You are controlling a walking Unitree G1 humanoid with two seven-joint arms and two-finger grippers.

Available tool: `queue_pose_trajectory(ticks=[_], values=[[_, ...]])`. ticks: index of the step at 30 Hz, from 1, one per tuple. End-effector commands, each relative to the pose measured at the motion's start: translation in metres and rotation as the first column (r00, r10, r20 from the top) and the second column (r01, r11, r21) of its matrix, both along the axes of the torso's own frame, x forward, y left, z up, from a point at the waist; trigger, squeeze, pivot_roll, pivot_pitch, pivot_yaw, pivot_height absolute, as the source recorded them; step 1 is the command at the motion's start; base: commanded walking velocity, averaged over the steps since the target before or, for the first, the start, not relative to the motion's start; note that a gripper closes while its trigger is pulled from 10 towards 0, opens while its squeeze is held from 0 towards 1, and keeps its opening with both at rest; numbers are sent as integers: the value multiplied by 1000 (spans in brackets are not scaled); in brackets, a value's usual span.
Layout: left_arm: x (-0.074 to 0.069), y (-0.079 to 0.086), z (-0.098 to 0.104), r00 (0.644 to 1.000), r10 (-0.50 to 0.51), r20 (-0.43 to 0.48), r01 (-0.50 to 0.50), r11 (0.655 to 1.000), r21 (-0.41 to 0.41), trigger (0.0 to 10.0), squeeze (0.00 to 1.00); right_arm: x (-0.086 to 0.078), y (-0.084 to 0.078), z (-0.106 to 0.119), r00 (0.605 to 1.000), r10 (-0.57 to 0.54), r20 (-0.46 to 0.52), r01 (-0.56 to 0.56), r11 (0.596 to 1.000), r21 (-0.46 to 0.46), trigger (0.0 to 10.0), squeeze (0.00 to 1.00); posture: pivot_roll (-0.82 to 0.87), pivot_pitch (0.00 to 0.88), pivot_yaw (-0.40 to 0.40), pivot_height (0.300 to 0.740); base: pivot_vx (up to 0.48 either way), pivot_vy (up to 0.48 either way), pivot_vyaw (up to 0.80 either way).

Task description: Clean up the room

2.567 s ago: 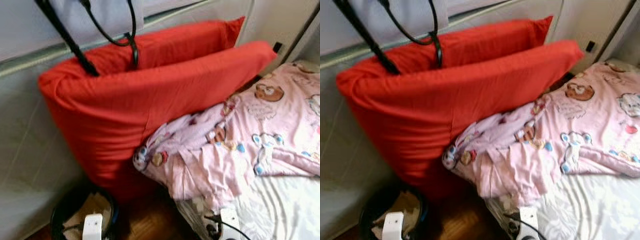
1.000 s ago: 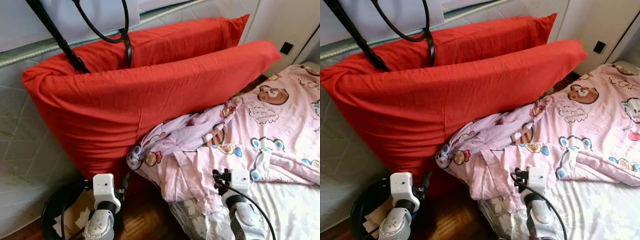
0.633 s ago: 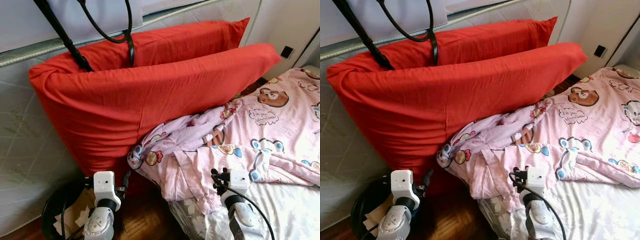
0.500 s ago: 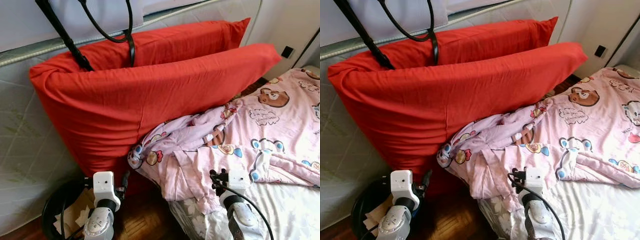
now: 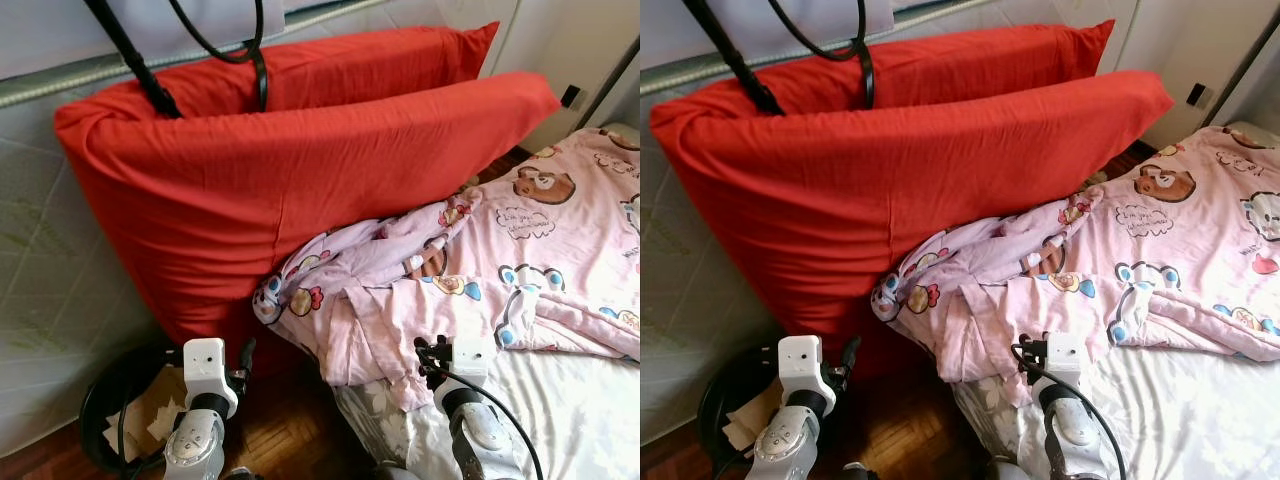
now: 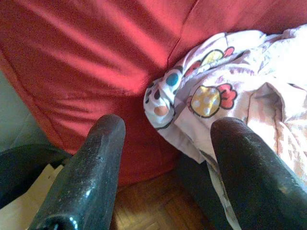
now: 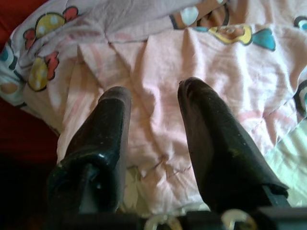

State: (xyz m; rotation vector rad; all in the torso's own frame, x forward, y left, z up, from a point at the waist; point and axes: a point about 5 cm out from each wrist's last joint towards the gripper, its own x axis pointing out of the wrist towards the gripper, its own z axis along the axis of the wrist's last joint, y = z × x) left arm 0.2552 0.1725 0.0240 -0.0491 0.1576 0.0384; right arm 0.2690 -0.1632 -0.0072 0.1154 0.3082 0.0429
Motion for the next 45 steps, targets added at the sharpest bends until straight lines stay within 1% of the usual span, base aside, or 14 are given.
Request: queue_pose_trajectory(ticks=[1, 4, 7, 9, 15, 23, 32, 36, 41, 45], values=[[-3, 2, -5, 1000, 18, -21, -19, 1000, -14, 10000, 0, 0, 2, -2, 1000, 11, -23, -10, 1000, 5, 10000, 0, -7, 177, -31, 672, 0, 0, 0], [-4, 3, -5, 1000, 19, -23, -20, 1000, -15, 10000, 0, 0, 4, -4, 999, 14, -48, -14, 1000, 13, 10000, 0, -7, 181, -30, 667, 0, 0, 0], [-4, 4, -6, 999, 22, -25, -22, 1000, -15, 10000, 0, 1, 4, -3, 999, 13, -35, -13, 1000, 2, 10000, 0, -6, 183, -30, 647, 0, 0, 0], [-4, 4, -6, 999, 22, -27, -22, 1000, -15, 10000, 0, 1, 3, -2, 1000, 13, -23, -13, 1000, 9, 10000, 0, -5, 183, -31, 647, 0, 0, 0], [-4, 4, -7, 999, 22, -27, -22, 1000, -18, 10000, 0, 2, 4, -2, 999, 17, -36, -17, 1000, 9, 10000, 0, -3, 184, -31, 647, 0, 0, 0], [-5, 6, -6, 999, 27, -24, -27, 999, -20, 10000, 0, 5, 7, -4, 997, 36, -75, -35, 999, 16, 10000, 0, 11, 192, -29, 647, 0, 0, 0], [-5, 9, -5, 999, 29, -19, -30, 999, -24, 10000, 0, 9, 14, -5, 992, 59, -114, -57, 998, 16, 10000, 0, 20, 199, -24, 647, 0, 0, 0], [-4, 7, -5, 1000, 24, -20, -25, 999, -26, 10000, 0, 8, 16, -5, 992, 70, -104, -67, 997, 31, 10000, 0, 21, 202, -20, 625, 0, 0, 0], [-4, 5, -5, 1000, 20, -20, -20, 999, -28, 10000, 0, 7, 15, -6, 992, 64, -113, -61, 998, 32, 10000, 0, 24, 207, -15, 625, 0, 0, 0], [-3, 4, -1, 1000, 12, -9, -13, 1000, -26, 10000, 0, 10, 17, -6, 990, 57, -130, -52, 998, 39, 10000, 0, 39, 223, -17, 625, 0, 0, 0]])
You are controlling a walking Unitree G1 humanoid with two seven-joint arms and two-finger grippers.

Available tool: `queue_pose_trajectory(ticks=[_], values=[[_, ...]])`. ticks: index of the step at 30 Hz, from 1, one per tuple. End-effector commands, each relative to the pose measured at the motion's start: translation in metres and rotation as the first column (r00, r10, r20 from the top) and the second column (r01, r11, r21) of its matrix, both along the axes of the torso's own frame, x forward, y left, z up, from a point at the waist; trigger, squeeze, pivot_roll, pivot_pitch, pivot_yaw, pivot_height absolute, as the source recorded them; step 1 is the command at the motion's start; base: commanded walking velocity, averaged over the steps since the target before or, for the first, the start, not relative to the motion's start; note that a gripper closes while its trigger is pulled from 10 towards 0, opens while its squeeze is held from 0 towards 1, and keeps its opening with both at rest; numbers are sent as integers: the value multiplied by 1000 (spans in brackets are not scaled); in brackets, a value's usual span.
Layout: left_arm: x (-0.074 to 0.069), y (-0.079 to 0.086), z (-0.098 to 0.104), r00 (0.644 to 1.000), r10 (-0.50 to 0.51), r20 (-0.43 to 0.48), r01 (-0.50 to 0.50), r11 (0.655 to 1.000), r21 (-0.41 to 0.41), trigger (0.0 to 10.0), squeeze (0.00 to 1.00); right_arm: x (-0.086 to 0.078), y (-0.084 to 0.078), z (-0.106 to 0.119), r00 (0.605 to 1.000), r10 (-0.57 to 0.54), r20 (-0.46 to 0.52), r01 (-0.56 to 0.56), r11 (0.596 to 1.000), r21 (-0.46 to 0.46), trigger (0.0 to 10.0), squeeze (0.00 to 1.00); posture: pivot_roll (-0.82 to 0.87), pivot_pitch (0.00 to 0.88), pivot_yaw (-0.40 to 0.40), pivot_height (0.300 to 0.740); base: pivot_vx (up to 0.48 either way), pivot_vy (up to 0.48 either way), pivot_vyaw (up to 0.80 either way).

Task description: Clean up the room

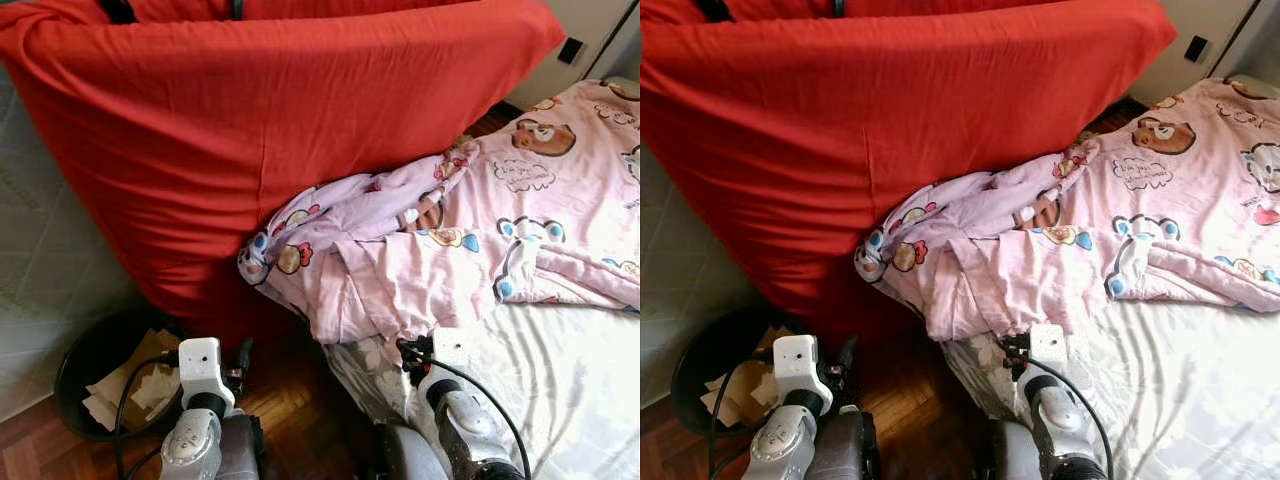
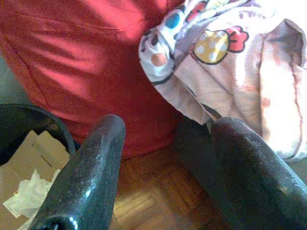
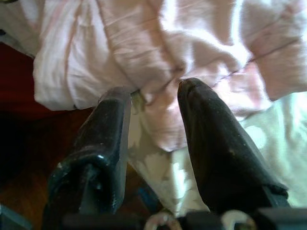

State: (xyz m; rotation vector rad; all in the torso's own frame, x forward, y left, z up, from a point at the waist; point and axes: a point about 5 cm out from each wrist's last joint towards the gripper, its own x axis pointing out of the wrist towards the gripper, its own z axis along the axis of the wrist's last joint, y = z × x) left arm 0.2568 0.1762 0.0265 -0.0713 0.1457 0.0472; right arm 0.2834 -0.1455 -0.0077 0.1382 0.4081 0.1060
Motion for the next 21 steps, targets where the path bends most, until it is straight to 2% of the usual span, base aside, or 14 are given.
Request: queue_pose_trajectory(ticks=[1, 9, 13, 19, 20, 21], values=[[-2, 0, -1, 1000, -2, -12, 2, 1000, 1, 10000, 0, -3, 1, -5, 999, -8, -43, 8, 1000, 1, 10000, 0, 49, 233, -18, 625, 0, 0, 0], [2, -1, 7, 1000, -12, 15, 12, 1000, 10, 10000, 0, 5, 2, -1, 998, -7, -66, 4, 998, -55, 10000, 0, 74, 274, -19, 620, 0, 0, 0], [2, -2, 10, 1000, -15, 24, 15, 1000, 14, 10000, 0, 14, 5, 8, 999, -8, -33, 7, 999, -32, 10000, 0, 83, 294, -21, 615, 0, 0, 0], [-7, -4, 13, 999, -23, 31, 22, 1000, 19, 10000, 0, 26, 11, 19, 1000, -13, -18, 13, 1000, 2, 10000, 0, 106, 319, -22, 615, 0, 0, 0], [-8, -5, 13, 999, -25, 31, 24, 1000, 21, 10000, 0, 28, 10, 21, 1000, -23, -16, 23, 1000, -4, 10000, 961, 112, 323, -22, 615, 0, 0, 0], [-11, -5, 14, 999, -26, 32, 25, 999, 22, 10000, 0, 31, 9, 23, 999, -40, -14, 40, 999, -9, 10000, 1000, 119, 329, -22, 615, 0, 0, 0]])
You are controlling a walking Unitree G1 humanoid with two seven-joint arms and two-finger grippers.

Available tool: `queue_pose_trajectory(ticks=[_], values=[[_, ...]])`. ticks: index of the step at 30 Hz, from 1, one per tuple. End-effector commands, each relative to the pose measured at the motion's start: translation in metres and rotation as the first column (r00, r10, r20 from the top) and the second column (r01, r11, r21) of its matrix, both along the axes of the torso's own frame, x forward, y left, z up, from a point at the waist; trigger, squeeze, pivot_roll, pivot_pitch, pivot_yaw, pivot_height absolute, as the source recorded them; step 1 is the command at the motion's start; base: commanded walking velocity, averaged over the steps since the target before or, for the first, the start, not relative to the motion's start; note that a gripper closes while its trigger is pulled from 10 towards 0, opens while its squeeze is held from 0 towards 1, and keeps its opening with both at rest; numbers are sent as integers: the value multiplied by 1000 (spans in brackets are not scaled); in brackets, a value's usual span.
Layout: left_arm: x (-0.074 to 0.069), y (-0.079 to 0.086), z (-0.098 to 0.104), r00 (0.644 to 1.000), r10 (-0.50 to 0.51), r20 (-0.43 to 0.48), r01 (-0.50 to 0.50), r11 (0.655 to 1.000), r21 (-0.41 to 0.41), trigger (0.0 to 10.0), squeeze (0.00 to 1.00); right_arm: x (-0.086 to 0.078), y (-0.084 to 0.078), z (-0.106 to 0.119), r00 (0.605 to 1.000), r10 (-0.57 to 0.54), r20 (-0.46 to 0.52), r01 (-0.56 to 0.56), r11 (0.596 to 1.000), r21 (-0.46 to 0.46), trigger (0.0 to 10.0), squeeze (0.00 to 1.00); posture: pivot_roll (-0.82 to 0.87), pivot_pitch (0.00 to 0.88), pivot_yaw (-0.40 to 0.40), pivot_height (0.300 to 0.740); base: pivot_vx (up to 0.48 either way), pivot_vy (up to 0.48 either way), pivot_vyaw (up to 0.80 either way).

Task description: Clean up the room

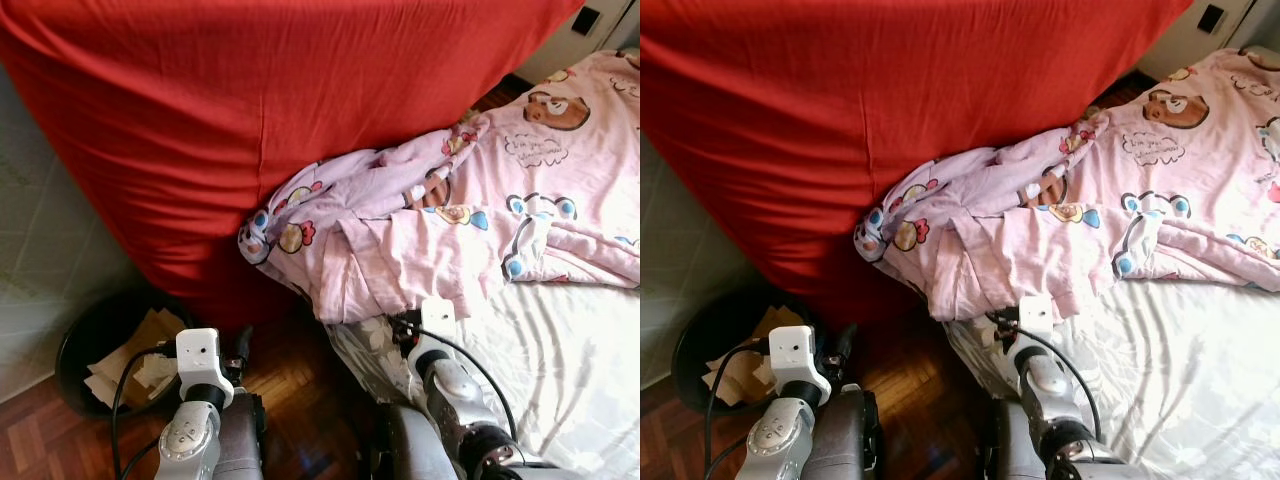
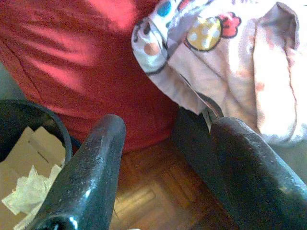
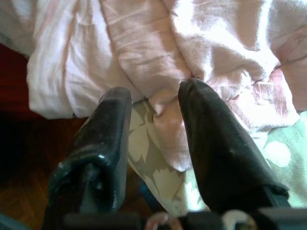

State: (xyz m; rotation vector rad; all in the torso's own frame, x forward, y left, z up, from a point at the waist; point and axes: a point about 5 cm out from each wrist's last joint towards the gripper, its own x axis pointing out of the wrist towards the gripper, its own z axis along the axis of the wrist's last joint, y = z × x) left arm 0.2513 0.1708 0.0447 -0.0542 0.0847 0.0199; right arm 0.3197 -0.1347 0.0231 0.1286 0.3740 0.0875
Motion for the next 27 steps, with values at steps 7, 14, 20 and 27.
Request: queue_pose_trajectory(ticks=[7, 14, 20, 27], values=[[-19, -1, 0, 1000, 5, -25, -5, 1000, 9, 10000, 0, -1, -9, -4, 994, -97, -56, 95, 995, -40, 10000, 1000, 152, 348, -22, 615, 0, 0, 0], [-27, -2, 7, 1000, 18, -20, -18, 1000, 9, 10000, 0, -2, -14, -6, 989, -129, -72, 125, 991, -53, 10000, 1000, 200, 353, -28, 615, 0, 0, 0], [-36, -3, 11, 999, 30, -18, -30, 1000, 6, 10000, 0, -2, -17, -6, 985, -157, -78, 153, 987, -53, 10000, 1000, 229, 347, -29, 615, 0, 0, 0], [-39, -8, 22, 999, 38, -5, -38, 999, -3, 10000, 0, 10, -23, 8, 982, -187, -31, 185, 980, -70, 10000, 0, 241, 378, -41, 615, 0, 0, 0]])
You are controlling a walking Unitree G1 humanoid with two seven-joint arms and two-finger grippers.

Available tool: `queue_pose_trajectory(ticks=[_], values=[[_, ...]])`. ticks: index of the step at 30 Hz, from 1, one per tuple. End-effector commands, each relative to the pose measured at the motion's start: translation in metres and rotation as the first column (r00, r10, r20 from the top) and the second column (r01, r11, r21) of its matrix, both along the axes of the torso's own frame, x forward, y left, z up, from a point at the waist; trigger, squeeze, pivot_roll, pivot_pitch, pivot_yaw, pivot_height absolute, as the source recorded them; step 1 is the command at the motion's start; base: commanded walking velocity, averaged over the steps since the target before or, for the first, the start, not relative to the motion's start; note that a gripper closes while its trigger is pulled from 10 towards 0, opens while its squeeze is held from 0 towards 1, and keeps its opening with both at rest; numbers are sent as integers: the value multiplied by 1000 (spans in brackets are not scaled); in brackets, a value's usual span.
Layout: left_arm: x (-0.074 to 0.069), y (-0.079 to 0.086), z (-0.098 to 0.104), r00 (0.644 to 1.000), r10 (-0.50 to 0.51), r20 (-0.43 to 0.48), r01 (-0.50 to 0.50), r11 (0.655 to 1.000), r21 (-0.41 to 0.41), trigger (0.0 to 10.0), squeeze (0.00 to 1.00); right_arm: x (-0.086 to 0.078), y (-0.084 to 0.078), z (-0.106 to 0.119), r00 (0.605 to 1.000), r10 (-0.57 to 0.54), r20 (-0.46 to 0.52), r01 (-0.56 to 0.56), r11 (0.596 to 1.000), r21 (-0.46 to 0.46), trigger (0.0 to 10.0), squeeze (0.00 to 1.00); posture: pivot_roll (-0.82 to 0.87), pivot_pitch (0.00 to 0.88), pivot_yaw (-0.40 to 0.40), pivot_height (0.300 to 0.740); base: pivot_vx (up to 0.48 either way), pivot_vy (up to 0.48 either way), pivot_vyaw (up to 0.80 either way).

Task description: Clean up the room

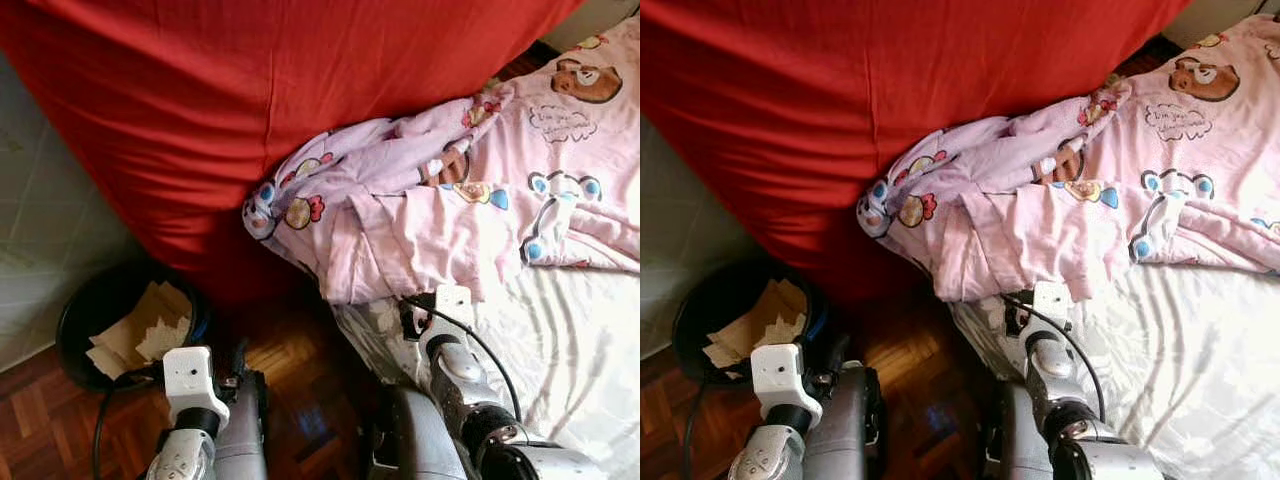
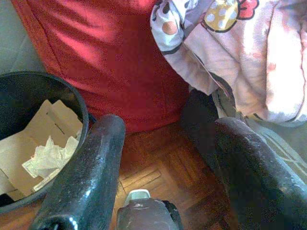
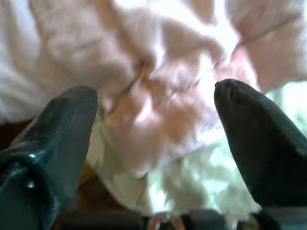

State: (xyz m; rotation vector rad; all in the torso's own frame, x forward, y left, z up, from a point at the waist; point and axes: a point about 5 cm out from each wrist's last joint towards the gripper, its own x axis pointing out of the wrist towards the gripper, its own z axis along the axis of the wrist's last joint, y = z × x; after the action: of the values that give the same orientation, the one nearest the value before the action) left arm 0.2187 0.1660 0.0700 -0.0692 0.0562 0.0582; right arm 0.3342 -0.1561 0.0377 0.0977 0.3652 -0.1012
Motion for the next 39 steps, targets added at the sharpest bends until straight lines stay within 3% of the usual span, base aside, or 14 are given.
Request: queue_pose_trajectory(ticks=[1, 13, 19, 27, 28, 30, 31, 39], values=[[-7, -4, -2, 1000, -2, -31, 2, 1000, 9, 10000, 0, -4, -2, -6, 999, -9, -34, 9, 1000, 1, 10000, 0, 246, 387, -42, 615, 0, 0, 0], [-31, -10, 8, 998, 5, -57, -5, 1000, 1, 10000, 0, -1, -12, -2, 996, -84, -44, 83, 996, -15, 10000, 0, 268, 470, -37, 615, 0, 0, 0], [-36, -13, 12, 998, 6, -65, -6, 1000, -2, 10000, 0, -3, -16, -5, 987, -141, -81, 143, 989, 23, 10000, 0, 276, 494, -34, 615, 0, 0, 0], [-39, -13, 16, 997, 9, -71, -9, 1000, -1, 10000, 0, -2, -11, -6, 989, -117, -92, 124, 990, 72, 10000, 0, 285, 502, -28, 615, 0, 0, 0], [-40, -13, 16, 997, 10, -74, -10, 1000, -1, 10000, 0, -2, -10, -5, 990, -108, -89, 115, 990, 81, 9216, 0, 286, 504, -28, 615, 0, 0, 0], [-40, -13, 16, 997, 10, -76, -10, 1000, -1, 10000, 0, -1, -9, -5, 990, -107, -87, 114, 990, 84, 9216, 0, 286, 504, -28, 615, 0, 0, 0], [-41, -13, 16, 997, 10, -79, -10, 1000, -1, 10000, 0, -1, -8, -5, 991, -105, -85, 112, 989, 91, 0, 0, 285, 503, -27, 615, 0, 0, 0], [-44, -13, 12, 995, 17, -102, -17, 1000, -4, 10000, 0, -5, -6, -10, 992, -85, -94, 95, 991, 98, 0, 0, 283, 498, -30, 615, 0, 0, 0]])
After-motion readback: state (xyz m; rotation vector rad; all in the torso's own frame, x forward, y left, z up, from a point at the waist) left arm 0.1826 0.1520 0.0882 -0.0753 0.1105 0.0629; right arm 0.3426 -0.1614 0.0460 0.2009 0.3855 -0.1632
